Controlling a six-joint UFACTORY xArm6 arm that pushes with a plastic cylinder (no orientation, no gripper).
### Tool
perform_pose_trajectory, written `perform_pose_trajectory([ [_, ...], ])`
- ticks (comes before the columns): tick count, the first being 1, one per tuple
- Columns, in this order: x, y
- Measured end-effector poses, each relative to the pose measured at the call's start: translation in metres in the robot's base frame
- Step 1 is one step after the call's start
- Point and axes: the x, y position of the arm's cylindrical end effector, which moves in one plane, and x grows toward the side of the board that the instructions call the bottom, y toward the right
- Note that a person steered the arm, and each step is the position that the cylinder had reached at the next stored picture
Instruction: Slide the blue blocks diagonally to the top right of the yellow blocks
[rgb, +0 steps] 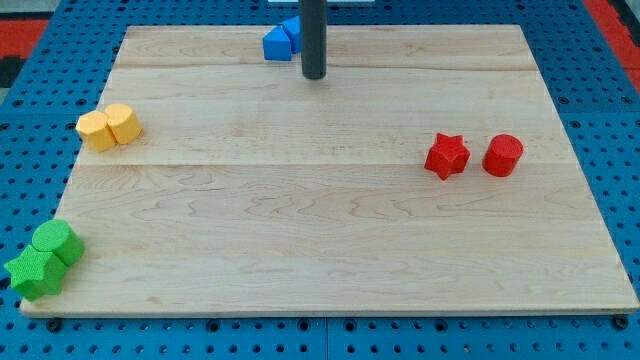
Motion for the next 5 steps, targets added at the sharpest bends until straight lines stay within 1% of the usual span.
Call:
perform_pose_trajectory([
  [2, -0.067, 0.024],
  [3, -0.072, -0.003],
  [4, -0.056, -0.069],
  [5, -0.052, -0.144],
])
